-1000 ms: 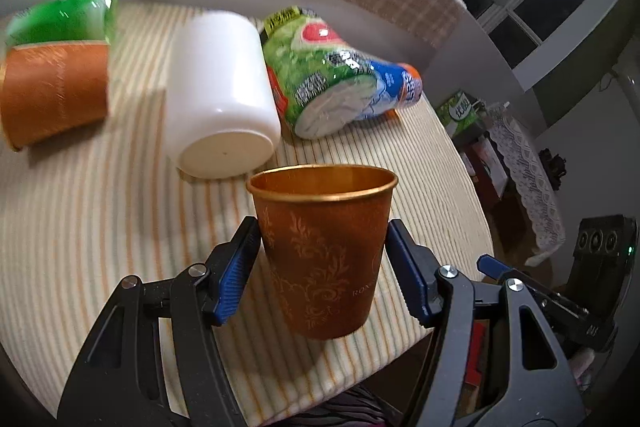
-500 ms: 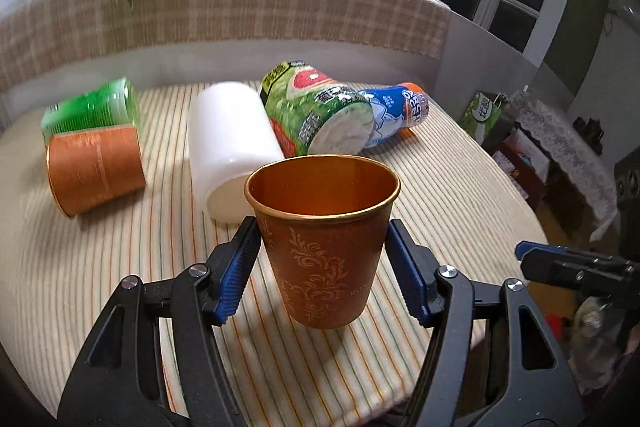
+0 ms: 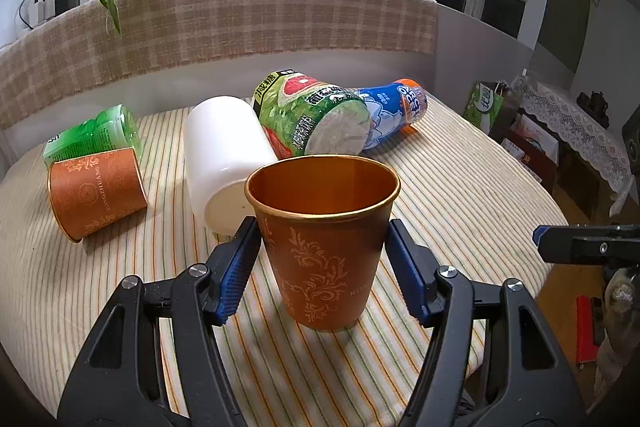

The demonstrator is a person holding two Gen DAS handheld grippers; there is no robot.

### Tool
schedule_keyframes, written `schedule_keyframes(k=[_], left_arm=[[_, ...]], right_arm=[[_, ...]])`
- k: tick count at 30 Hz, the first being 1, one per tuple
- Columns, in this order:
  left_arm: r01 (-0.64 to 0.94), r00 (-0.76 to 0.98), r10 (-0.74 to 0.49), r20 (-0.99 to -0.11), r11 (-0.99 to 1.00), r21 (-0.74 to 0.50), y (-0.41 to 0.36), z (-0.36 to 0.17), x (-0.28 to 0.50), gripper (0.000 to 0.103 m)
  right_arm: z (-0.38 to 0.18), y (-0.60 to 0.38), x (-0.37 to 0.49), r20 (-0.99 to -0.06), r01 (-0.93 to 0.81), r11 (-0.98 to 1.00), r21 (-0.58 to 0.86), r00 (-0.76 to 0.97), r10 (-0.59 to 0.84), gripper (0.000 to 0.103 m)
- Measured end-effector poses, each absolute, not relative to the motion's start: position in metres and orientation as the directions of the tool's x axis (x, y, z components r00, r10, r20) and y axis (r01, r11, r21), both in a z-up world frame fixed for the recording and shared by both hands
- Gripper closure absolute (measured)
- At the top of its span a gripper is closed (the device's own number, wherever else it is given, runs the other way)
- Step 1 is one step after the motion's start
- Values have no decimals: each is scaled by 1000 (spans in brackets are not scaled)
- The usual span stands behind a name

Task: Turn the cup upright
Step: 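Lower the upright cup onto the table and open the left gripper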

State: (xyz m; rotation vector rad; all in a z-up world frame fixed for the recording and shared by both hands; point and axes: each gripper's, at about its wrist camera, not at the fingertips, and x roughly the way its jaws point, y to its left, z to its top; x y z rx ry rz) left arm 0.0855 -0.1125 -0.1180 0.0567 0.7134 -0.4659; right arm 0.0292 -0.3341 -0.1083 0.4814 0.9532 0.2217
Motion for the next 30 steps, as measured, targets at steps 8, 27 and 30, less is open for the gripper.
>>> schedule_keyframes(k=[8, 27, 30], left_arm=[[437, 654, -396, -645, 893, -104, -112, -119, 81, 37], [470, 555, -454, -697, 862, -187, -105, -130, 71, 28], [463, 545, -457, -703, 863, -201, -102, -132, 70, 25]], right_arm=[[-108, -330, 29, -725, 17, 874, 486, 565, 393, 13], [-104, -325, 27, -723, 4, 878, 479, 568, 393, 13], [-103, -324, 25, -724, 1, 881, 473, 570, 389, 13]])
